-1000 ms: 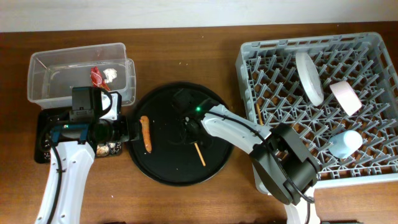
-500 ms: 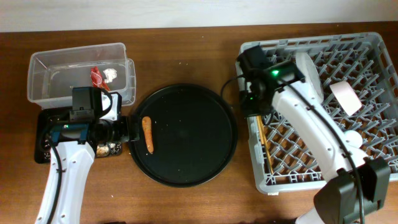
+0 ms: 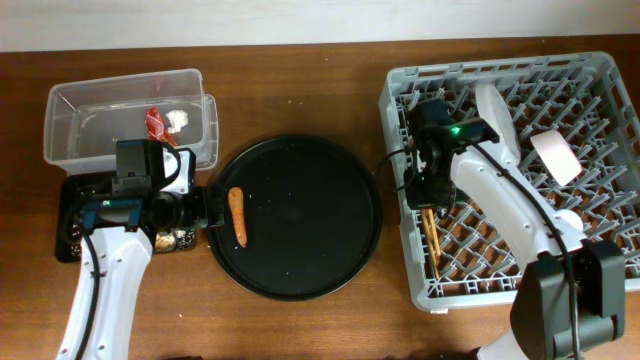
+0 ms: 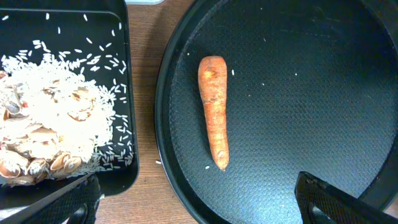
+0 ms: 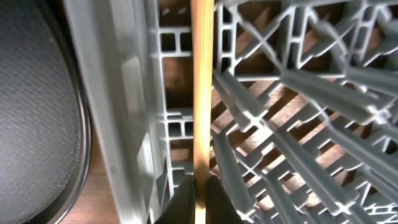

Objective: Sort waste into correct bins and load items into the dishwasher rack
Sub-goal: 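Grasp the second chopstick with the right gripper and place it in the rack, then grasp the carrot on the round tray with the left gripper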

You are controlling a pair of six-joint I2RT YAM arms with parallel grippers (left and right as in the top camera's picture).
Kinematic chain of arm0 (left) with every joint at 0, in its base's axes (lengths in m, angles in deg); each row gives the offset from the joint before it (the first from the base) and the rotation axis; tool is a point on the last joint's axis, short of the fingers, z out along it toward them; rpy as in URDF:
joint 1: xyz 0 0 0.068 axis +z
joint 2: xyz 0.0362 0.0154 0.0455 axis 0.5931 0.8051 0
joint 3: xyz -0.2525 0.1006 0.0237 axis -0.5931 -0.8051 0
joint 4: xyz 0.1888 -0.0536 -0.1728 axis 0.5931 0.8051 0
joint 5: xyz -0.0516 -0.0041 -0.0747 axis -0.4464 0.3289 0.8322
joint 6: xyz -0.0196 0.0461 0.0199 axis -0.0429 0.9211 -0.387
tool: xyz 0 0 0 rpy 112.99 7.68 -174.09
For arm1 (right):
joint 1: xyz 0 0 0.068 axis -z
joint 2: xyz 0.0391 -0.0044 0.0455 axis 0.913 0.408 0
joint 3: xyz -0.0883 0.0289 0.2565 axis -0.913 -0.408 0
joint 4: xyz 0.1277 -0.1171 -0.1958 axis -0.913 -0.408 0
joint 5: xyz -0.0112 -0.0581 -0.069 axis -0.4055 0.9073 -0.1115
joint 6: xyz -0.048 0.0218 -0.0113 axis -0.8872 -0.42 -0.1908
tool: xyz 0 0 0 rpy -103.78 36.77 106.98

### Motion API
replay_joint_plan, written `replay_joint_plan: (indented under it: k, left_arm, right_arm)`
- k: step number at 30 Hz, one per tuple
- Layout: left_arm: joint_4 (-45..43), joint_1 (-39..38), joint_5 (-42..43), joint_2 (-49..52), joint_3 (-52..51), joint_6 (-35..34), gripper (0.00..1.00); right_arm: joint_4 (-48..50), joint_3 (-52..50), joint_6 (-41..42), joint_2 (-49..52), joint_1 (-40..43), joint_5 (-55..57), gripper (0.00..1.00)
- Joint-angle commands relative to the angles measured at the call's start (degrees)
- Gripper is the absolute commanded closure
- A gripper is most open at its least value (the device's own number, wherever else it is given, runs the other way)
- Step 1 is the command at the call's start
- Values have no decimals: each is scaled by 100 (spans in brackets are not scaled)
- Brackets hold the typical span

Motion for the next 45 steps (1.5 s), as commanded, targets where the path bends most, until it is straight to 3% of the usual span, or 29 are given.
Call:
replay_joint_plan:
  k: [1,8,11,15,18,25,33,36,39,42,45]
  left_arm:
    - [9,17,-37,-63,22,-39,1]
    - [11,17,-37,-63,22,-39,1]
    - [11,17,-24,-63,22,-39,1]
    - [-85,17,267,-63,22,-39,1]
    - [-302,-144,264,85,22,-39,1]
    - [-1257,-1019,-240,1733,22,-39,1]
    - [-1711,-1137,-232,3034,22,-61,2]
    - [-1609,-1137,-229,3082,22,-61,21]
    - [-1576,-1137,-232,3082,22,-59,47]
    - [-1537,-1134,-232,3082,22,-59,60]
    - [-1423,-1134,-234,3080,22,-59,65]
  right_arm:
    - [168,-190,-61,-59,11,-81,81]
    - [404,-166,-61,-96,11,-81,73]
    - [402,44,-59,-638,46,-81,66]
    - [275,184,-42,-1878,798,-619,45]
    - [-284,184,-168,-2225,1895,-769,18]
    - [-542,-76,-363,-2074,2260,-1005,17]
    - [-514,-76,-361,-2026,2260,-1008,17]
    - [-509,-76,-361,-2024,2260,-1008,17]
    - [-507,-76,-361,-2024,2260,-1008,17]
    - [-507,-76,-363,-2024,2260,-1005,17]
    - [-505,-76,-361,-2024,2260,-1008,17]
